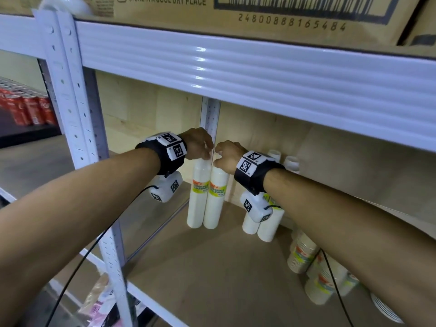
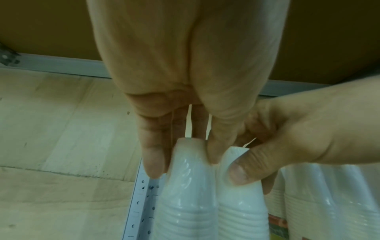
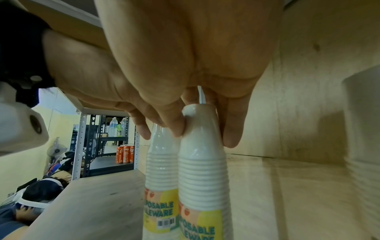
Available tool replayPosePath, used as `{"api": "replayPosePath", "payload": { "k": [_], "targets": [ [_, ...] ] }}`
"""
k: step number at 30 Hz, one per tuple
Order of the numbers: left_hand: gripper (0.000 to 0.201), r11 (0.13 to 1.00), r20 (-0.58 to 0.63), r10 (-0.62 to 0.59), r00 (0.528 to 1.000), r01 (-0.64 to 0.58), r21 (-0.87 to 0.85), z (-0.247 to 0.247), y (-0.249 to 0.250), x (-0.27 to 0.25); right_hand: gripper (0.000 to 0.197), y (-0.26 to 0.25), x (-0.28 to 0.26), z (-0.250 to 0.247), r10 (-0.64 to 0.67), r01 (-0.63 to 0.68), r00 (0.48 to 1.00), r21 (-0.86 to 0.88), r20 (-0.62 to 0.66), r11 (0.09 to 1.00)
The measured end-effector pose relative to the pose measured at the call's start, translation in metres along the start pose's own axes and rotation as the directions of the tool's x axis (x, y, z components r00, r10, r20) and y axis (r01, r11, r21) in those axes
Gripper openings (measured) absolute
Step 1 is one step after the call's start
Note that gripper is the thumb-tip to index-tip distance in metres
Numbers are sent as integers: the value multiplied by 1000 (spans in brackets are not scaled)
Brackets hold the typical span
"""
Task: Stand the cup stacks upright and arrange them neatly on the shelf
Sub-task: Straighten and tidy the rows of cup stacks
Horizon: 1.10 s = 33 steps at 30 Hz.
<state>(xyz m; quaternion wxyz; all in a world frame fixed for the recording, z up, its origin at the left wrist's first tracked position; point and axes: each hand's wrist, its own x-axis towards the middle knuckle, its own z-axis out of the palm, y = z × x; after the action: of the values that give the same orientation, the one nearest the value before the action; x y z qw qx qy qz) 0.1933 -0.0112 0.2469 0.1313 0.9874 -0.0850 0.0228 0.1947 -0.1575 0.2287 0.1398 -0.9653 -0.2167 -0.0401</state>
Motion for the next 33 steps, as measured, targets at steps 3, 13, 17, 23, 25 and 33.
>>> {"api": "replayPosePath", "payload": {
  "k": [3,13,17,23,25,33],
  "targets": [
    [34,1000,-13,17,1000,-17,-19,0,3,-1,37,2,0,-1,-7,7,1000,9,6,1000],
    [38,994,17,103,995,-103,-23,-3,27,-9,41,14,-22,-11,30,-29,999,36,-25,999],
    [35,989,41,127,991,-123,-82,-4,42,-9,45,24,-35,-23,64,-63,997,39,-32,997],
    [28,970,83,187,979,-170,-176,-4,76,-10,47,45,-58,-41,146,-145,988,26,-46,989],
    [31,966,94,210,973,-192,-175,-2,87,-10,46,53,-66,-44,180,-179,983,21,-47,984],
    [27,941,123,293,948,-264,-213,10,119,-8,29,76,-90,-55,244,-244,969,-6,-29,970]
  ]
}}
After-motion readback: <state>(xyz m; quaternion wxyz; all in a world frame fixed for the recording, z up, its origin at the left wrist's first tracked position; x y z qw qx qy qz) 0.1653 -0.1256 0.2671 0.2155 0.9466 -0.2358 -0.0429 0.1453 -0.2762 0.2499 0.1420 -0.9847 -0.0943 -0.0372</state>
